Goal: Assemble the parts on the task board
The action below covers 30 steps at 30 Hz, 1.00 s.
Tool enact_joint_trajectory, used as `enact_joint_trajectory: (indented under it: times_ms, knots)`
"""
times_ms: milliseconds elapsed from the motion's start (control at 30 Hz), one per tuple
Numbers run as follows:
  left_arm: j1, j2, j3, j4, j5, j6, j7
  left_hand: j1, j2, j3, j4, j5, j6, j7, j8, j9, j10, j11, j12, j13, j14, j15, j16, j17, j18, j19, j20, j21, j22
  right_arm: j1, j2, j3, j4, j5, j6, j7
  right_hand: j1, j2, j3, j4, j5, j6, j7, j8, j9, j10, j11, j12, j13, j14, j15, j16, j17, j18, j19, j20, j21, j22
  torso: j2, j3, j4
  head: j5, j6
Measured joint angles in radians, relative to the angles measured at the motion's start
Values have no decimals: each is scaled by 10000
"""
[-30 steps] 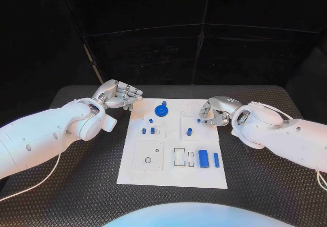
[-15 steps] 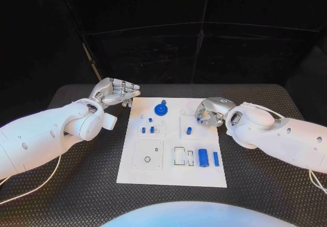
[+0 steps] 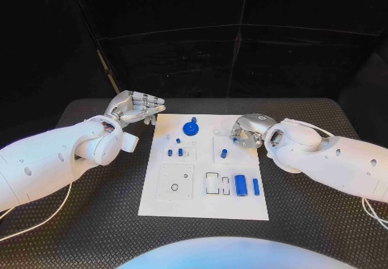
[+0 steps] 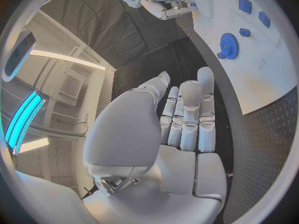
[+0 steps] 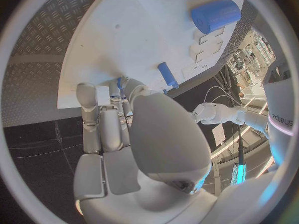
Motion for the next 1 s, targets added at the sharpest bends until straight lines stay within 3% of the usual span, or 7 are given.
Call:
enact_joint_trajectory:
  times_ms: [200, 467, 1000]
  knots:
    - [0, -17, 0, 16, 17, 7, -2, 39, 39, 0, 0, 0, 22, 22, 0, 1, 0, 0, 0, 0, 0, 0, 0, 63, -1, 0, 0, -37, -13, 24, 66, 15, -4, -274, 198, -149, -172, -172, 375, -187, -43, 75, 0, -49, 0, 70, 1, -48, -119, 0, 0, 56, 53, 0, 0, 0, 115, 119, -6, 2, 0, -6, -28]
    - [-1, -47, 0, 31, 31, 22, -12, 39, 39, 0, 0, 0, 34, 34, 0, 1, 0, 0, 39, 1, 1, 0, 0, 52, -3, 0, 0, -39, -22, 3, 44, -3, 131, -733, 207, -330, -294, -157, 670, -347, -60, 148, 34, -85, -2, 157, -15, -56, -188, -1, 1, 104, 86, 1, -1, 0, 203, 231, -10, 6, -7, -28, -69]
    - [-1, -29, 0, 9, 148, -38, 61, 85, 84, 0, 0, 0, 34, 34, 0, 2, 0, 0, 39, 2, 1, 0, 0, -9, -5, 0, 0, -39, -43, -46, -588, -33, 1178, -1120, -288, -629, -527, -235, 988, -497, -94, 295, 45, -132, 14, 249, -107, -129, -283, -1, 1, 141, 92, 2, -1, 0, 306, 367, -16, 0, -13, -32, -84]
